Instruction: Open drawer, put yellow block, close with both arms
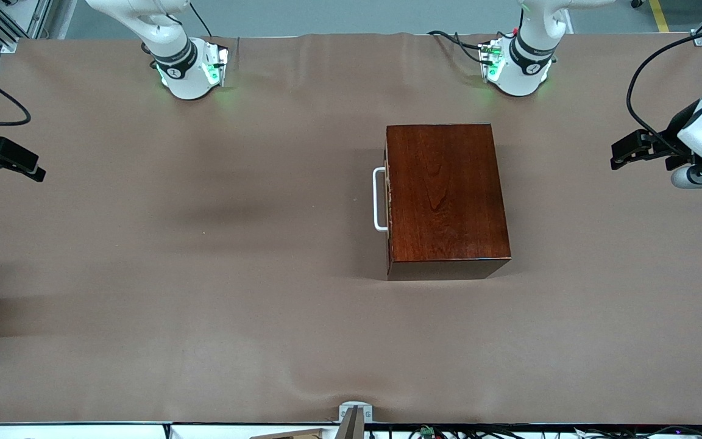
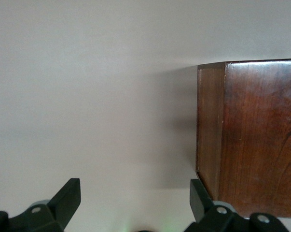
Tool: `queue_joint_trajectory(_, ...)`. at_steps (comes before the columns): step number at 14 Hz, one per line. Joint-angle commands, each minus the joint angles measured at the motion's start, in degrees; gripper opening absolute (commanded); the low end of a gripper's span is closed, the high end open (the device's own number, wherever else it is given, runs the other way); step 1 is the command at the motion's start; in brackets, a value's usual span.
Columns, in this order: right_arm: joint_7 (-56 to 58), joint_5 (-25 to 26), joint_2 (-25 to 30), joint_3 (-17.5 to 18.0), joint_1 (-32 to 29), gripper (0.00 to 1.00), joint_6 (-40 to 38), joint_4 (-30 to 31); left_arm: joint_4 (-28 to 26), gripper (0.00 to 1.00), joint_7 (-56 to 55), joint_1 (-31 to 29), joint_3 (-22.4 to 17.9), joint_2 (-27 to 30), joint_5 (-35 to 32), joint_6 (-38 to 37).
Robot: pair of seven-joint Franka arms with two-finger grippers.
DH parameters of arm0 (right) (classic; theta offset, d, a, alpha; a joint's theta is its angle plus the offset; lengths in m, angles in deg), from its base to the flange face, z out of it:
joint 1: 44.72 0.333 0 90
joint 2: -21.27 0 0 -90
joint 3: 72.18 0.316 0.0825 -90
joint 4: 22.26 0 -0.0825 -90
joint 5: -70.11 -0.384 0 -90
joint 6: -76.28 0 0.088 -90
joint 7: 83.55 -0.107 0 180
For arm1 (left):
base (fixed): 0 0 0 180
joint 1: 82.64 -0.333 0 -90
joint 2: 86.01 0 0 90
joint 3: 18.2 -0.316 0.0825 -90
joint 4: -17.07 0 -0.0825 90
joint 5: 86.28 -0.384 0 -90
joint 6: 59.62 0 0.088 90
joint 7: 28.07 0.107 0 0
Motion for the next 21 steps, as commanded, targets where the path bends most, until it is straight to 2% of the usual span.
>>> queue_joint_trajectory(1, -0.01, 0.28, 0.36, 0.74, -1.02, 1.00, -0.30, 0.18, 1.43, 1.00, 1.13, 0.16, 0.10, -0.65, -0.82, -0.78)
queue_joint_trajectory(21, -0.01, 0.28, 0.36, 0.74, -1.02, 1.00, -0.30, 0.27, 1.61, 1.00, 1.13, -0.28, 0.19, 0.93, 0.15, -1.22)
